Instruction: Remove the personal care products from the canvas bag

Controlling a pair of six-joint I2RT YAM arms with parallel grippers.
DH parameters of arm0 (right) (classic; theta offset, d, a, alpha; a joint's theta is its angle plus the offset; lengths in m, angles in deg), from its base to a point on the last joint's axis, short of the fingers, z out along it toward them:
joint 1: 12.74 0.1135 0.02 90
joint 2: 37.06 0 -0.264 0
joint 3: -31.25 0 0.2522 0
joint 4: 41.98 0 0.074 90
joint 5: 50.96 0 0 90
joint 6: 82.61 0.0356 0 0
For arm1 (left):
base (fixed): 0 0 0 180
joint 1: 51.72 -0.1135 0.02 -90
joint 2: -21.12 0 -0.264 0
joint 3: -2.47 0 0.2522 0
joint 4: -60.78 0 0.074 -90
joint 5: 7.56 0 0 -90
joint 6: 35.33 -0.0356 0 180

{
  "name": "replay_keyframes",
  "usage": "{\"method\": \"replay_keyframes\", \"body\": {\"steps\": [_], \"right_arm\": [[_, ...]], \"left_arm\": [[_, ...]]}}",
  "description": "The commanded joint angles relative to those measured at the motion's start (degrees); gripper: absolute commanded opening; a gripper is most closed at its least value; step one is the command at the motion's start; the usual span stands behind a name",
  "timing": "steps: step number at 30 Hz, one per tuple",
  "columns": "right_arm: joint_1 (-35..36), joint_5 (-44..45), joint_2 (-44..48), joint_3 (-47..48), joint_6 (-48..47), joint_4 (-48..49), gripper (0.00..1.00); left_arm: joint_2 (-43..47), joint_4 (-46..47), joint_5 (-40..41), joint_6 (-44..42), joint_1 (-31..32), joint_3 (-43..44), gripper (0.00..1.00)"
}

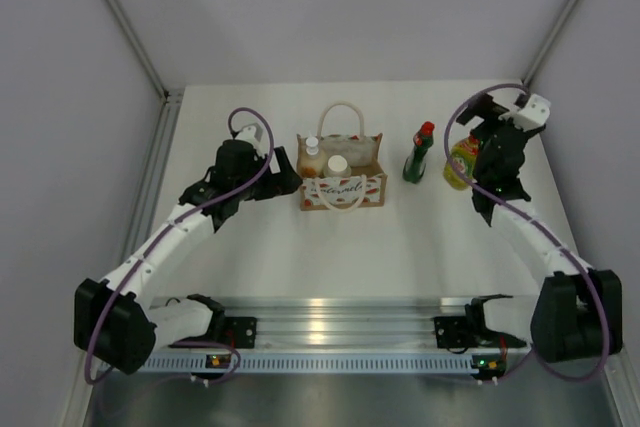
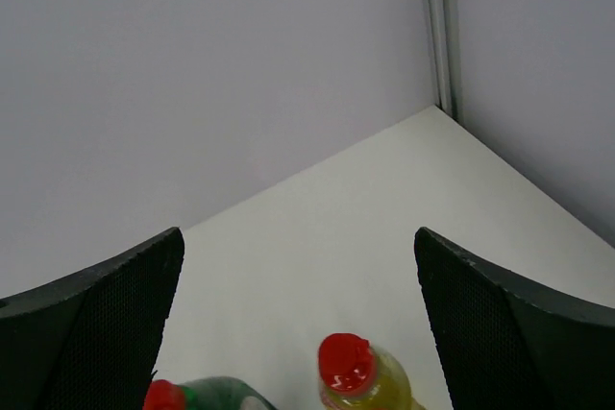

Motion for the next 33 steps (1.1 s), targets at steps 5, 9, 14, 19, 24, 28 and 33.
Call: {"method": "replay_keyframes", "body": {"steps": [5,9,14,19,24,28,33], "right_arm": [[-0.3,-9.9,14.8,4.5,20.6,-7.5,0.99],[3.5,-26.6,12.3,9.9,15.9,-8.4,0.99],[14.6,-35.3,5.1,20.5,4.3,-26.3,1.00],[28.4,-32.7,-1.0,20.3,-6.1,-26.0,0.99],[36.6,-29.2,-12.4,24.0,-11.6,-24.0,0.99],[39.6,-22.5,-18.9,26.9,-11.2,-21.4,0.99],[40.9,-16.0,-23.7,27.2,-8.5,-15.1,0.96]], "left_arm": [[-2.7,2.9,-1.6,1.1,0.1,0.7,0.98],[-4.4,3.0,-2.3,1.9,0.1,1.1,0.98],[-5.9,3.1,-2.8,2.8,0.0,1.3,0.98],[-6.1,3.0,-3.8,2.6,0.1,1.5,0.98],[-3.6,2.9,-2.9,2.6,0.1,0.8,0.98],[0.4,3.0,0.7,2.5,0.1,-0.2,0.98],[7.4,2.9,6.0,2.4,0.1,-1.6,0.98]]}}
